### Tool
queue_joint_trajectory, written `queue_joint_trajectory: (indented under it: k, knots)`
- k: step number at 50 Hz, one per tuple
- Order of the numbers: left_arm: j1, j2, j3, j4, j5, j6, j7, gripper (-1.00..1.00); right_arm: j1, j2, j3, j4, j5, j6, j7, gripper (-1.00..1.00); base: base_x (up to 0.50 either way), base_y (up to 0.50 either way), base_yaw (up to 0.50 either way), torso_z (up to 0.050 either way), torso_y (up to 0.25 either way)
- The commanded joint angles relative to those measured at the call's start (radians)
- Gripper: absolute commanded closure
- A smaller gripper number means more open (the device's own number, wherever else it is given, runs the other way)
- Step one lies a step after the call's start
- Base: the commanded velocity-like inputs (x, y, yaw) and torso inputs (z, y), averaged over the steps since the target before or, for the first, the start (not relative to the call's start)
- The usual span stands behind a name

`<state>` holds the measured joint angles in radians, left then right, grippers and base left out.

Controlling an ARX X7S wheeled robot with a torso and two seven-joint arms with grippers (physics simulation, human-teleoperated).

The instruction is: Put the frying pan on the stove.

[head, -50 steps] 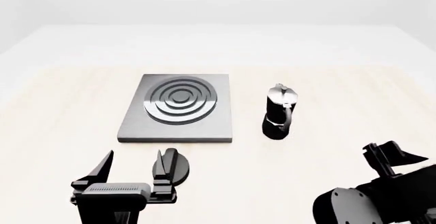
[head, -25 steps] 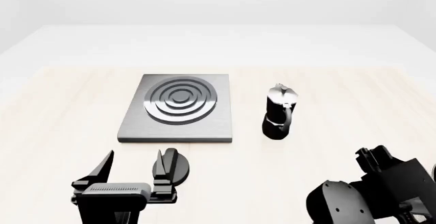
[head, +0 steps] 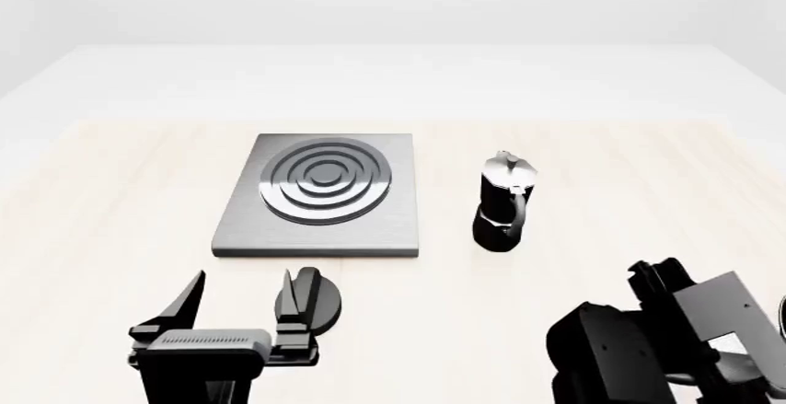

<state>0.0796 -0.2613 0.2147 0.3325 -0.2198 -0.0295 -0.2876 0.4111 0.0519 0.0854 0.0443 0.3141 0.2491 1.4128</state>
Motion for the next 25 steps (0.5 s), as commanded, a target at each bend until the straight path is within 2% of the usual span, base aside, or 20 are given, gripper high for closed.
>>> queue_joint_trajectory:
  k: [1, 25]
  knots:
    - [-0.002, -0.004, 0.001, -0.001, -0.005, 0.002, -0.005, -1.00, 0.051, -0.001, 0.002, 0.121, 0.018, -0.043, 0.001, -1.00, 0.00, 0.00, 0.00, 0.000, 0.000]
    - [-0.001, -0.012, 0.008, 0.002, -0.012, 0.003, -0.014, -1.00, 0.077, 0.022, 0.010, 0.169, 0.022, -0.012, 0.057, -1.00, 0.00, 0.00, 0.00, 0.000, 0.000]
